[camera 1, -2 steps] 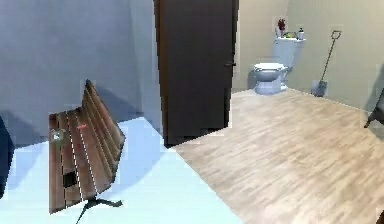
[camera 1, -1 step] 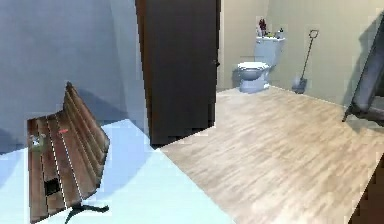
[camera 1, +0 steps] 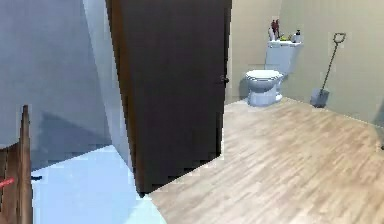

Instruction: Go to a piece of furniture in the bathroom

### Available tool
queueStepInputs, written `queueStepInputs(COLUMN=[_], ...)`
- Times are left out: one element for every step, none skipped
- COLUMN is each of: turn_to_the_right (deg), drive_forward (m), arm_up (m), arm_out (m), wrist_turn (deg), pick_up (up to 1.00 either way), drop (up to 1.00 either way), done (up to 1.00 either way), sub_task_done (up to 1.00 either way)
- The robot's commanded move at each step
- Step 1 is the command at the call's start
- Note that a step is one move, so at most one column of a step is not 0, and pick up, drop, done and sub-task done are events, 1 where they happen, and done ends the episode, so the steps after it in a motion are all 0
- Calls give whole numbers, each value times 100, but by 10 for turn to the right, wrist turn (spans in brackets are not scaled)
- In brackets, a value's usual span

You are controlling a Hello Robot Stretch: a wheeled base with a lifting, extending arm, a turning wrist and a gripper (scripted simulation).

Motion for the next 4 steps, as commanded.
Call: queueStepInputs(turn_to_the_right=[450, 30, 0, -30], drive_forward=[0, 0, 10, 0], arm_up=[0, 0, 0, 0], arm_out=[0, 0, 0, 0], wrist_turn=[0, 0, 0, 0], pick_up=[0, 0, 0, 0], drop=[0, 0, 0, 0], done=[0, 0, 0, 0], sub_task_done=[0, 0, 0, 0])
